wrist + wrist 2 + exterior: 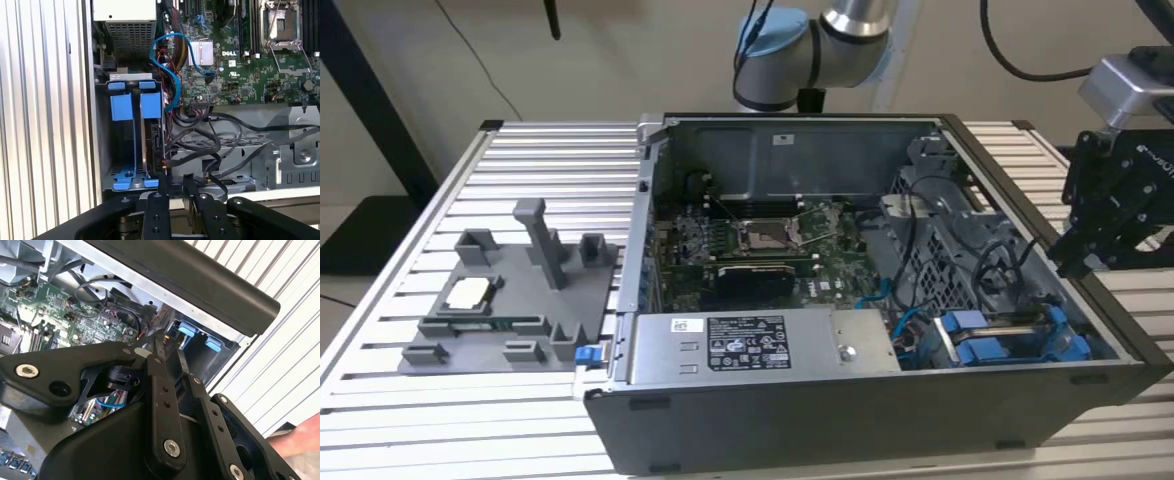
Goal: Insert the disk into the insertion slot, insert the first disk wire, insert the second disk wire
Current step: 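Insert the second disk wire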
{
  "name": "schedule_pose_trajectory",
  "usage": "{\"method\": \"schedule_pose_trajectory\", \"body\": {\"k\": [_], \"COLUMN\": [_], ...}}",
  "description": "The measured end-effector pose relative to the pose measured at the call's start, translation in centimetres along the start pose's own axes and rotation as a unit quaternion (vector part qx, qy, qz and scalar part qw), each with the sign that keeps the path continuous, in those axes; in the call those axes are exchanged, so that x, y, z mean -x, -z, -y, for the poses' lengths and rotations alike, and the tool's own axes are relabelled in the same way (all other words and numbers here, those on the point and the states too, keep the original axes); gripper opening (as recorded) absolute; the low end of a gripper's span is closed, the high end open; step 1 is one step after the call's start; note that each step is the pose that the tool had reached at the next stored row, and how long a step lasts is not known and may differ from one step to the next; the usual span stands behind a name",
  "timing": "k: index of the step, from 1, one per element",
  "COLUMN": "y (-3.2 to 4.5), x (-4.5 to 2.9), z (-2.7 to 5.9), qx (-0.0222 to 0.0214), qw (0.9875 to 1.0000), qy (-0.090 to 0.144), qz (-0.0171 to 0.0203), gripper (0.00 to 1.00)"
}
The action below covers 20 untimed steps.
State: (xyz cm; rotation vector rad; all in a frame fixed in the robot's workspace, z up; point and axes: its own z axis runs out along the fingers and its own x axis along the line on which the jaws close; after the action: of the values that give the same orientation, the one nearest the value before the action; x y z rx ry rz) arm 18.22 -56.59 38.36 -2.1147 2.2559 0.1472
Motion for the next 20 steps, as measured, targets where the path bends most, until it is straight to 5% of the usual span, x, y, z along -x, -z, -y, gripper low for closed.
{"method": "schedule_pose_trajectory", "body": {"k": [6, 15, 20], "y": [-0.1, -0.14, -0.16], "x": [1.12, 1.82, 1.91], "z": [0.02, 0.5, 0.7], "qx": [0.0, 0.0001, 0.0006], "qw": [1.0, 1.0, 1.0], "qy": [0.0, 0.0, 0.0], "qz": [0.0, 0.0014, 0.0085], "gripper": [0.26, 0.26, 0.26]}}
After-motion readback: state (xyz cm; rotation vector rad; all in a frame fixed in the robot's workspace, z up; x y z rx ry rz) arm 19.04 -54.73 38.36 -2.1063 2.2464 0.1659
